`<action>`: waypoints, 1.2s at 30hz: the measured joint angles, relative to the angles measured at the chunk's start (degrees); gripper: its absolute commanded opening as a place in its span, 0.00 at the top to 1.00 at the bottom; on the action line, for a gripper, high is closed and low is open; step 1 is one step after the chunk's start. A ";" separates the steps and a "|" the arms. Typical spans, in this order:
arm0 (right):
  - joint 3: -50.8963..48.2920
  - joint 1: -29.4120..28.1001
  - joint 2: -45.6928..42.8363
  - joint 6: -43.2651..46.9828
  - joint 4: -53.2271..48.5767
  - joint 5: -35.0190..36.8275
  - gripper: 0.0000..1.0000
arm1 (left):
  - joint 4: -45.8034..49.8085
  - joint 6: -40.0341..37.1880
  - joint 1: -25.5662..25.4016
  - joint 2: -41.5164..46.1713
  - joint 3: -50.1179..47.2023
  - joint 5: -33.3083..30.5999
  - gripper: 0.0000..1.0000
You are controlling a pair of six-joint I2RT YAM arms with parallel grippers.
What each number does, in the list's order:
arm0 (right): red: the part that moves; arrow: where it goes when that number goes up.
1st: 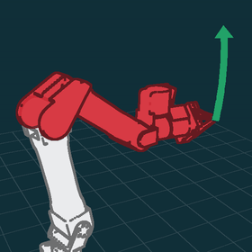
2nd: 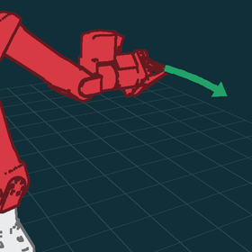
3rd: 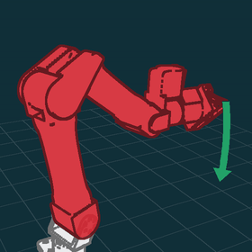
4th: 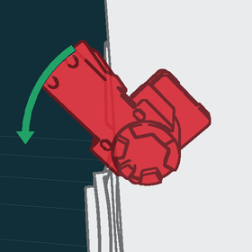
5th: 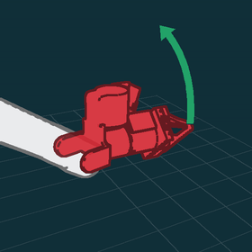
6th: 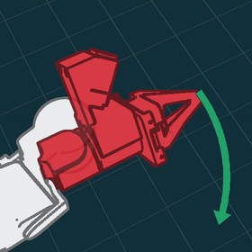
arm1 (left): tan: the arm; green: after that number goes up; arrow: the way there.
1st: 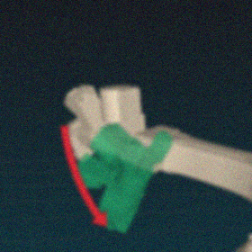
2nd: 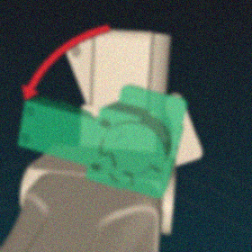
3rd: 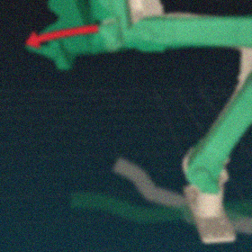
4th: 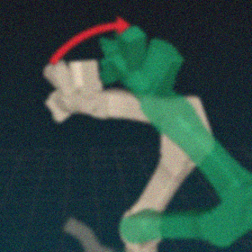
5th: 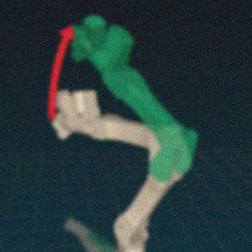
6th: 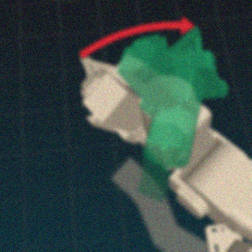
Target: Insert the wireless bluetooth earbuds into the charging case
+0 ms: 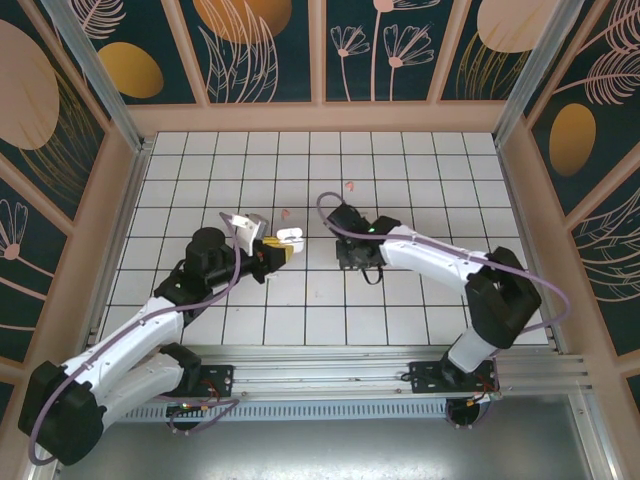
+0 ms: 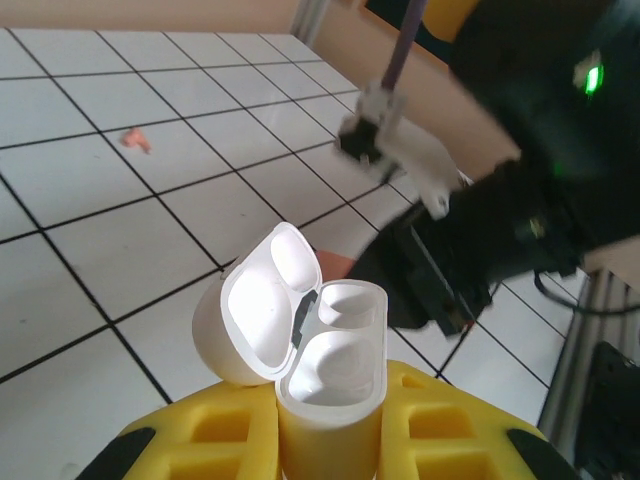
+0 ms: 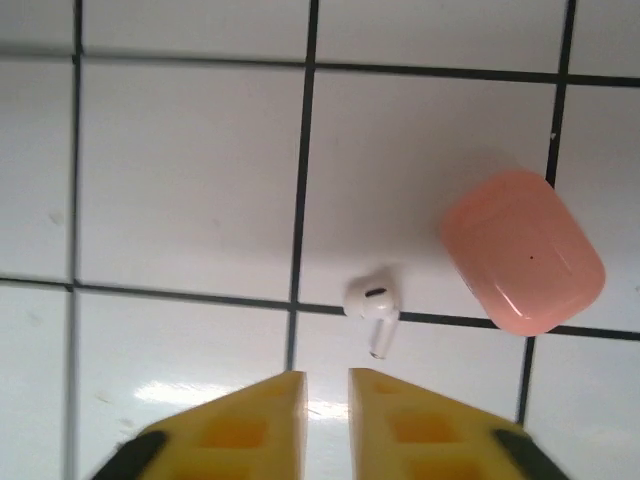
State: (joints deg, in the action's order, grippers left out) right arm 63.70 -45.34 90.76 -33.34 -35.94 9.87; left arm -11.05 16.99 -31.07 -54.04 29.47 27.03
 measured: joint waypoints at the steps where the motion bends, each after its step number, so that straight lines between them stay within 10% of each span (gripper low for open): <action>1: -0.63 1.27 -0.59 0.17 1.07 -1.53 0.62 | -0.37 -0.02 0.00 -0.33 0.00 1.01 1.00; 7: -4.52 6.91 -0.68 0.70 3.58 -8.57 0.50 | -3.17 -1.73 0.00 -1.14 0.00 6.71 1.00; 36: 0.02 6.67 11.74 7.80 2.62 -10.56 0.62 | -5.03 -4.13 0.00 -2.32 -0.02 6.91 1.00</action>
State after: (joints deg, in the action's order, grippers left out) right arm 63.72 -38.68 102.50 -25.54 -33.32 -0.69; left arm -16.08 12.86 -31.07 -56.36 29.45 33.93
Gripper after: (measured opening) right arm 0.397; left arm 0.185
